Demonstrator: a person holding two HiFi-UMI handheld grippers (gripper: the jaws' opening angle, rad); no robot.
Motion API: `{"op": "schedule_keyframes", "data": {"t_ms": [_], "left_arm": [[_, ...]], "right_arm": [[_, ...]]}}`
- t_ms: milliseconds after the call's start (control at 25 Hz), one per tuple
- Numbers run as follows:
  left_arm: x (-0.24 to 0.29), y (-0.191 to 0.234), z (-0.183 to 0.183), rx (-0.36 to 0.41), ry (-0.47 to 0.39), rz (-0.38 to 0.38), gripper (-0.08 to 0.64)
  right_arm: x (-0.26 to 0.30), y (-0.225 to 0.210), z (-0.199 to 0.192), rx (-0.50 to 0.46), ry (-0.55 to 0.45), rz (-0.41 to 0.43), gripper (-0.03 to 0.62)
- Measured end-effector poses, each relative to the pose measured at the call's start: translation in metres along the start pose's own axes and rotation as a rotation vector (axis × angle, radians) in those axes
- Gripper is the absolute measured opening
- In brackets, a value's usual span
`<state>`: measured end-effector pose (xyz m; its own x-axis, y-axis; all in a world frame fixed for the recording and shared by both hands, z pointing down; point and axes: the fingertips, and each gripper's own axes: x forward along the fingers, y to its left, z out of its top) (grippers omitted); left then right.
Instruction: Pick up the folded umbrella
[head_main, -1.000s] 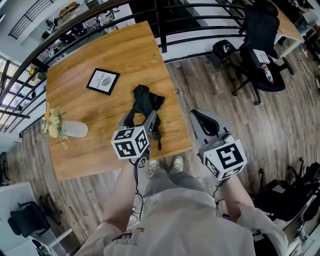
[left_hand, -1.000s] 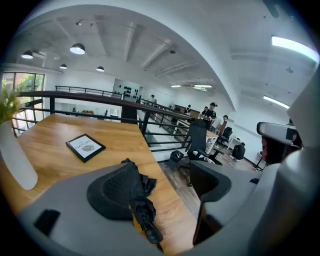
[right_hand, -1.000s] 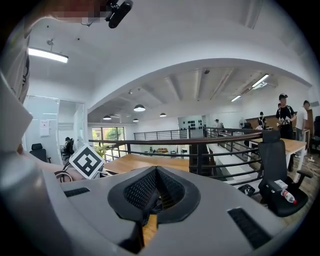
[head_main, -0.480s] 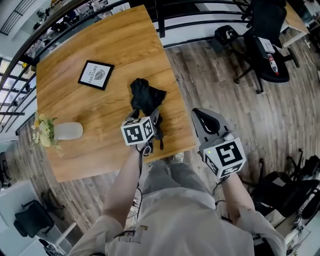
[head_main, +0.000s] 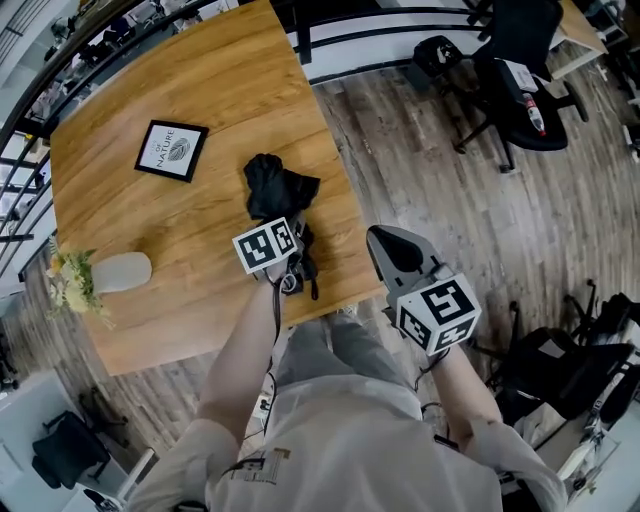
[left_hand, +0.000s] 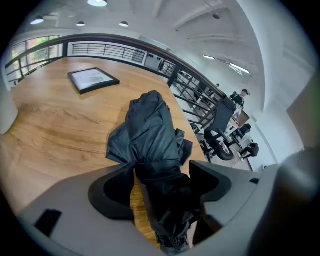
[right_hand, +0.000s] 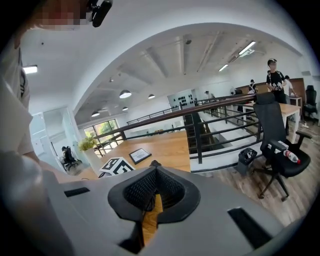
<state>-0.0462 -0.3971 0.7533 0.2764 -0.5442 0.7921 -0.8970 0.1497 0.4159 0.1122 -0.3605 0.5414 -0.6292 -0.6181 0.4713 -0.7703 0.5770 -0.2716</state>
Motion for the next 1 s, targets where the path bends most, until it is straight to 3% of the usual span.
{"op": "schedule_keyframes", "data": {"t_ms": [120,240,400,760,880,1000], "left_arm": [[0.009,0.006,-0.005,-0.067,0.007,-0.007,0.351],[0.015,0.004,-0.006,-0.075,0.016,-0.032,0.348],[0.015,0.003,-0.005,-0.099,0.002,-0.047,0.284],[-0.011,-0.001,-0.008,-0.124,0.018,-0.19,0.255],[-0.039,-0.013,0.002,-0.096,-0.022,-0.248,0.253],[-0.082,-0.03,0.025,-0.014,-0.099,-0.292,0.253]], "right_arm": [[0.0,-0.001,-0.006,0.003,0.017,-0.019,0.028],[0.001,-0.001,-0.01,0.005,0.03,-0.032,0.028],[0.005,0.007,-0.017,-0.022,0.068,-0.033,0.028],[0.004,0.031,-0.008,-0.091,0.077,-0.003,0.028],[0.0,0.04,0.004,-0.122,0.065,0.0,0.028],[-0.011,0.051,0.022,-0.14,0.043,0.01,0.028]]}}
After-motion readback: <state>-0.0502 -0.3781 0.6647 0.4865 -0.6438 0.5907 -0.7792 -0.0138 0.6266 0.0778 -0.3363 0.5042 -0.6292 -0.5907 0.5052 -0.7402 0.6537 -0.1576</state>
